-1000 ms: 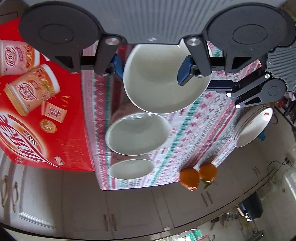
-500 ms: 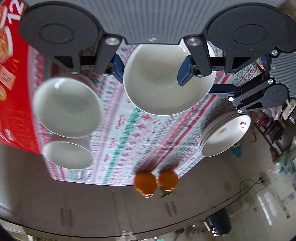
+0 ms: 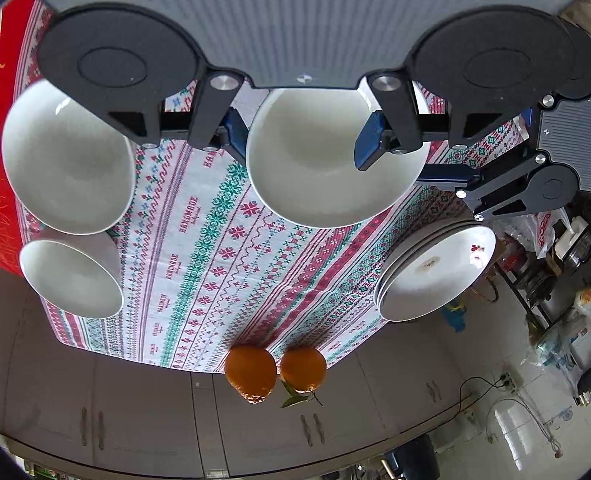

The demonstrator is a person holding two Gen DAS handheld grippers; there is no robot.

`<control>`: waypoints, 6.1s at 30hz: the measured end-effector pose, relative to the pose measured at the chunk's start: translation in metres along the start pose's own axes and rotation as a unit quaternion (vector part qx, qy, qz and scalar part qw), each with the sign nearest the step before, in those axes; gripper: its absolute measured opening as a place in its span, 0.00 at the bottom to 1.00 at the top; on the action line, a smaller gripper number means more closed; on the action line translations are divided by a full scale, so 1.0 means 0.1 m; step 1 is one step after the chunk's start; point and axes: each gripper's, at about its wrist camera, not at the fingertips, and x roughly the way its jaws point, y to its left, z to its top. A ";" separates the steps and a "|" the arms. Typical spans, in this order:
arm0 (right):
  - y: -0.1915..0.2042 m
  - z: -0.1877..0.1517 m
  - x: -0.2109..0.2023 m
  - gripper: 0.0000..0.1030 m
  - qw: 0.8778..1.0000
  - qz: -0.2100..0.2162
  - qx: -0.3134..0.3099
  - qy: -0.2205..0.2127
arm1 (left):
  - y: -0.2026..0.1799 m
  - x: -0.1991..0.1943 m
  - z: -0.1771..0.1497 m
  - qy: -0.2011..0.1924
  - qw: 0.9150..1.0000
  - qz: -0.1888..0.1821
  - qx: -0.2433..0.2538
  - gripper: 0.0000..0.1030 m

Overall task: Organize plates and bowls
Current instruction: 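Carry the white bowl and set it on the table with the right gripper, then grasp the rim of another white bowl with the left gripper, then carry the held bowl over the placed white bowl with the left gripper, then lower the held bowl into the other white bowl with the left gripper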

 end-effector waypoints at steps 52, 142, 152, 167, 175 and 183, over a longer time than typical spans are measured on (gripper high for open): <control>0.04 -0.11 -0.50 1.00 0.993 -0.063 -0.037 -0.094 | 0.02 -0.23 0.14 -0.007 1.000 0.019 0.021 0.95; -0.82 -0.58 -0.63 0.80 0.983 -0.144 -0.052 -0.103 | -0.28 1.59 1.59 0.147 0.975 -0.150 0.076 0.52; -0.55 -0.52 -0.78 0.80 0.982 -0.137 -0.076 -0.108 | -0.20 1.18 1.58 0.122 0.981 -0.136 0.067 0.52; 0.00 -0.39 -0.83 0.80 0.980 -0.094 -0.126 -0.123 | 0.11 0.47 1.36 0.090 0.991 -0.088 0.036 0.52; 0.24 -0.31 -0.71 0.80 0.981 -0.068 -0.140 -0.115 | 0.32 0.22 1.18 0.079 0.995 -0.066 0.013 0.52; 0.41 -0.26 -0.53 0.80 0.982 -0.044 -0.152 -0.099 | 0.53 0.10 0.98 0.076 0.996 -0.052 -0.020 0.52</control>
